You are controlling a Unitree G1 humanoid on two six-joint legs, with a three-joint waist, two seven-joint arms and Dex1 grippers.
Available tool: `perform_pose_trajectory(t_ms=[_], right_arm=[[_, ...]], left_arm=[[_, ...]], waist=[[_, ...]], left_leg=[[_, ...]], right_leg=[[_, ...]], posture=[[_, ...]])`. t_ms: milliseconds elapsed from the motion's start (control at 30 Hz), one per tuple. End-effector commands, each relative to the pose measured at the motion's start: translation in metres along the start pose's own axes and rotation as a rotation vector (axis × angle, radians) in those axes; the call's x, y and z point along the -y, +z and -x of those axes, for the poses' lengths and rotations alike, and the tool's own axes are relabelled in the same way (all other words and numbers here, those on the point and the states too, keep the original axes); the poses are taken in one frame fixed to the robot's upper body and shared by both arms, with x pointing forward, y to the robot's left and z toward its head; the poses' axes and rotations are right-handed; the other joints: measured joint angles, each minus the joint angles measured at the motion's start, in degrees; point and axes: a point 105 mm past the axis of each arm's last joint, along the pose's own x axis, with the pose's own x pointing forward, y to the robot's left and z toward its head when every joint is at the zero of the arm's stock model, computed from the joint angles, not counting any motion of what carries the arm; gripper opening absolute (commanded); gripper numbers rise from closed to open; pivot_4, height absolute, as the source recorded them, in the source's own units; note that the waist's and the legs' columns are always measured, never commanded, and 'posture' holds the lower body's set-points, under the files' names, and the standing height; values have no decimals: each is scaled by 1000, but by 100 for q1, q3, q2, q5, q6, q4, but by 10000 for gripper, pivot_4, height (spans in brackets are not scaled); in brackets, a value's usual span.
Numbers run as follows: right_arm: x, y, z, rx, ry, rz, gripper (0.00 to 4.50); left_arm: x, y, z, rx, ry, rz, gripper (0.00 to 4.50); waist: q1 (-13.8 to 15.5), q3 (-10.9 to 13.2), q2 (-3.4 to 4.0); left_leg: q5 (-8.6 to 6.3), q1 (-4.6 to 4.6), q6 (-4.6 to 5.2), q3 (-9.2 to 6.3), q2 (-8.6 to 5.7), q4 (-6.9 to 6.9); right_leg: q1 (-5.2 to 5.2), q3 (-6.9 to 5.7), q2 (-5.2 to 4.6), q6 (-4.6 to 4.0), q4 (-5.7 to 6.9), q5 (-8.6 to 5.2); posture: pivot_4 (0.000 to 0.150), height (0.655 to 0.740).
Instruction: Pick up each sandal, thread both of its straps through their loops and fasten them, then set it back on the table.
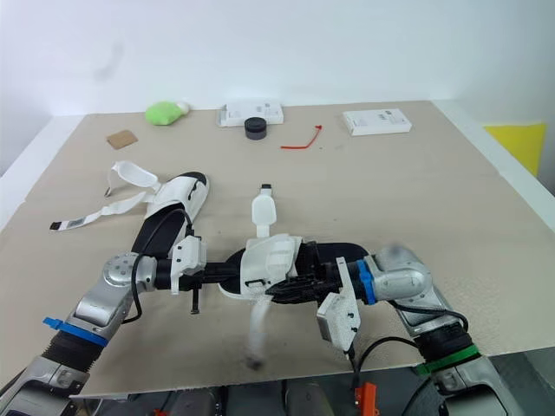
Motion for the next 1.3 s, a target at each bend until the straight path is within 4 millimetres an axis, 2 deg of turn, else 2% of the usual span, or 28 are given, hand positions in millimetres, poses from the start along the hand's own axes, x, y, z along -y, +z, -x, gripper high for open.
perform_pose_trajectory(t_ms=[33,133,167,233,400,500,600,700,767,833,900,1000,1033,1133,1200,1300], right_arm=[[-2,-3,4,-32,40,-12,447],[-2,-3,8,-55,73,-98,447],[-3,-4,9,-65,94,-126,3334],[-5,-3,12,-78,127,-167,10093],[-6,-4,18,-102,170,-175,34779],[1,-7,27,-124,173,-161,34779],[7,-13,47,-193,215,-198,34779],[23,-18,72,-272,177,-339,34779],[34,-17,90,-320,132,-512,34779],[44,-13,107,-350,81,-760,34779],[47,-4,115,-324,50,-1000,34779],[43,20,114,-210,46,-1385,34779],[35,27,111,-205,80,-1494,34779],[17,46,94,-156,144,-1695,34779],[12,56,80,-66,149,-1811,34779],[9,60,67,-23,112,-1892,34779]], left_arm=[[17,-48,6,-177,-33,139,0],[16,-48,6,-177,-33,140,0],[16,-48,6,-177,-32,140,0],[16,-48,5,-176,-32,140,0],[15,-48,4,-172,-31,141,0],[15,-48,3,-170,-32,142,0],[15,-47,3,-170,-33,143,0],[15,-47,4,-170,-34,145,0],[15,-47,5,-172,-35,145,0],[15,-47,6,-173,-38,146,0],[15,-46,6,-173,-44,145,0],[16,-45,6,-176,-56,137,0],[16,-44,6,-177,-58,134,0],[18,-38,6,-166,-63,131,0],[19,-32,5,-153,-67,128,0],[22,-25,5,-137,-74,134,0]], waist=[[6,-1,0],[18,-1,0],[22,-1,0],[32,-1,0],[34,-1,0],[33,0,-1],[36,5,-6],[37,8,-11],[45,7,-9],[56,4,-5],[58,1,0],[60,-1,0],[61,-1,-1],[55,-2,-9],[46,-1,-11],[41,5,-21]], left_leg=[[0,0,0,0,0,-1],[0,3,0,0,0,-4],[0,5,0,0,0,-5],[0,7,0,0,1,-7],[0,17,0,1,3,-12],[0,31,1,7,3,-12],[0,56,0,12,3,-14],[-3,80,-5,19,-2,-25],[-3,80,-5,26,-3,-35],[-3,80,-5,28,-4,-48],[-3,82,-5,29,-3,-59],[-4,84,-6,25,-1,-69],[-6,86,-9,24,1,-69],[-10,84,-14,22,2,-70],[-14,82,-20,31,2,-69],[-17,75,-24,35,2,-68]], right_leg=[[0,1,0,-1,0,-1],[2,2,-1,-2,0,-1],[2,2,-1,-3,0,-1],[3,2,0,-4,0,-1],[5,2,1,-6,0,-2],[15,3,-1,-6,0,-2],[39,4,-8,-6,0,-2],[44,4,-22,-14,0,-11],[54,6,-27,-16,0,-13],[50,6,-29,-22,0,-17],[47,6,-29,-26,0,-21],[47,2,-27,-32,0,-30],[47,0,-25,-34,0,-31],[45,-2,-24,-29,0,-40],[40,3,-25,-26,0,-42],[33,5,-21,-21,0,-43]], posture=[[1500,7400],[1500,7400],[1500,7400],[1500,7400],[1500,7400],[1500,7400],[1500,7400],[1500,7400],[1500,7400],[1500,7400],[1500,7400],[1500,7400],[1500,7400],[1500,7400],[1500,7400],[1500,7400]])
